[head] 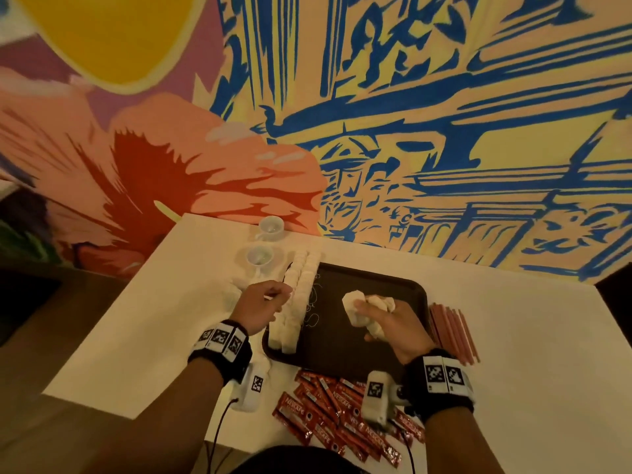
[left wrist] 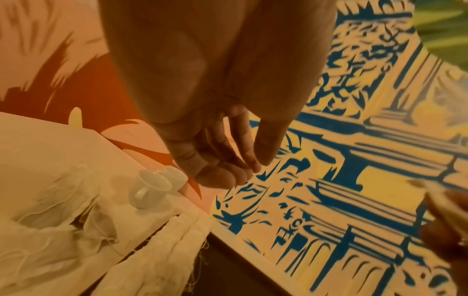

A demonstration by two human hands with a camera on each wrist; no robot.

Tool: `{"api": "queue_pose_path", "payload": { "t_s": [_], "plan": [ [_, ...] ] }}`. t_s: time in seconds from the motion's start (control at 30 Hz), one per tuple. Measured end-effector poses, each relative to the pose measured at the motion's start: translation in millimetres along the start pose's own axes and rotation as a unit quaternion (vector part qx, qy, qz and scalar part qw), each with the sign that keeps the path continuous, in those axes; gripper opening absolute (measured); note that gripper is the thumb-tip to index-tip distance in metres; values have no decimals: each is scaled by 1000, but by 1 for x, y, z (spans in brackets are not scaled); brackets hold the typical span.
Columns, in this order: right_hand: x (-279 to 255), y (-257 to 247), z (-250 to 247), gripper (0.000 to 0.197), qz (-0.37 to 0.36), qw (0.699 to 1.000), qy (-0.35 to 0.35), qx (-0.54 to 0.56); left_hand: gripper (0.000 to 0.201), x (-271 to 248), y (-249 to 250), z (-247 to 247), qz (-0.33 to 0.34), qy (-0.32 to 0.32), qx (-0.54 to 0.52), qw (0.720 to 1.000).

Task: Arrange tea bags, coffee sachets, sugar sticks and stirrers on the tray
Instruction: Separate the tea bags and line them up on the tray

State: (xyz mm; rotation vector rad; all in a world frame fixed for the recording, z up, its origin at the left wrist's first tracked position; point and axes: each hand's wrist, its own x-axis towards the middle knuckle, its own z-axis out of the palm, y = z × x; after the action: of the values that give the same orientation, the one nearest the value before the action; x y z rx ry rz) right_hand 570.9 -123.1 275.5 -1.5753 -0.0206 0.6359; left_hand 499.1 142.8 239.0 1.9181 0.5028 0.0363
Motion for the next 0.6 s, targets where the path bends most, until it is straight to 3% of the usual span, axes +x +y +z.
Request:
{"api": "queue_pose_path", "payload": {
  "t_s": [0.33,0.6],
  "plan": [
    [-19,-3,-7,20,-47,996,-76,-23,23,-70,72,42,32,-108,-109,988],
    [-38,6,-29,28,-52,988,-140,-33,15,-88,92,78,60,-44,-114,991]
  ]
}}
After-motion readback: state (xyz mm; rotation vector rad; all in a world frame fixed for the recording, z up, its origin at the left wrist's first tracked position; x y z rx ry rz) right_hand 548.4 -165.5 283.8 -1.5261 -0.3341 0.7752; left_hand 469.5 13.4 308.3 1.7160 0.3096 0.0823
